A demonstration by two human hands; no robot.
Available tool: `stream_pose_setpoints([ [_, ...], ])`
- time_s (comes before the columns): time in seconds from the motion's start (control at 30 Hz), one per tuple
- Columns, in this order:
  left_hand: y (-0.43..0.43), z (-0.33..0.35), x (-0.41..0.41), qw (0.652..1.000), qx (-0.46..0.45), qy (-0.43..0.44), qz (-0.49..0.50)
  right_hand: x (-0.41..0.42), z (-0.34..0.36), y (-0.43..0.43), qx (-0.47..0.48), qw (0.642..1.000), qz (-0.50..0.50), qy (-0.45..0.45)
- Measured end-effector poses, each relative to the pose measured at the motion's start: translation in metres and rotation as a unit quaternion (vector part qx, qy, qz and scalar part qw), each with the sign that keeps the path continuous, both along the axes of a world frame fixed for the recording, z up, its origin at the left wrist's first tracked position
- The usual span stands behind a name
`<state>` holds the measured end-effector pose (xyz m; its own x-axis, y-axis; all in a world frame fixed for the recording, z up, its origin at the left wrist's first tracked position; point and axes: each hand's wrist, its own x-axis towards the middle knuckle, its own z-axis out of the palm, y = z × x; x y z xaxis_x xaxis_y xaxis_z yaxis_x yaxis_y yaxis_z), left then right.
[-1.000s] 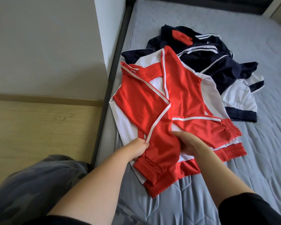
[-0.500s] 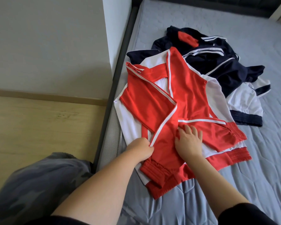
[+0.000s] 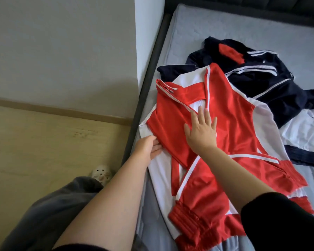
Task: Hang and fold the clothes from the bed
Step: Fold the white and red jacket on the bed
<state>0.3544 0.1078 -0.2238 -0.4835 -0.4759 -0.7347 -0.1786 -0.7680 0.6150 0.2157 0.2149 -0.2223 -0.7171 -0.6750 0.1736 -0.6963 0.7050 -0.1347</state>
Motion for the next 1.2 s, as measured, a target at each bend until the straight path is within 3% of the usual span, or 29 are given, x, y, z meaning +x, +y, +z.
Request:
stream_pose_setpoints([
  [0.13,-0.02,-0.002,-0.025,0.997,0.031,0.041,0.054,0.003,-0.04,-0.017,0.102,0.992,-0.013,-0.066],
  [0.2,-0.029,-0.011,-0.037,0.995,-0.066,-0.026,0.066,0.01,-0.057,-0.018,0.098,0.992,-0.023,-0.079],
  [0.33,-0.037,-0.023,-0.046,0.948,-0.255,-0.184,0.057,0.007,-0.067,-0.02,0.071,0.994,-0.032,-0.071],
  [0.53,-0.041,-0.029,-0.035,0.92,-0.257,-0.25,0.156,0.008,-0.071,-0.021,0.03,0.997,-0.037,-0.06],
  [0.7,-0.041,-0.015,-0.033,0.871,-0.393,-0.254,0.15,0.006,-0.057,-0.02,0.038,0.995,-0.026,-0.086],
  [0.87,-0.028,-0.007,-0.047,0.723,-0.662,-0.197,-0.011,-0.002,-0.023,-0.011,0.027,0.999,0.016,-0.025],
  [1.03,-0.027,-0.007,-0.07,0.672,-0.681,-0.111,-0.268,-0.023,0.004,-0.017,-0.057,0.996,0.059,-0.037],
  [1.1,-0.034,-0.006,-0.08,0.688,-0.654,-0.097,-0.301,-0.035,0.012,-0.021,-0.094,0.993,0.071,-0.019],
  [1.2,-0.05,0.002,-0.093,0.768,-0.614,-0.069,-0.171,-0.061,0.021,-0.035,-0.122,0.99,0.075,0.012],
])
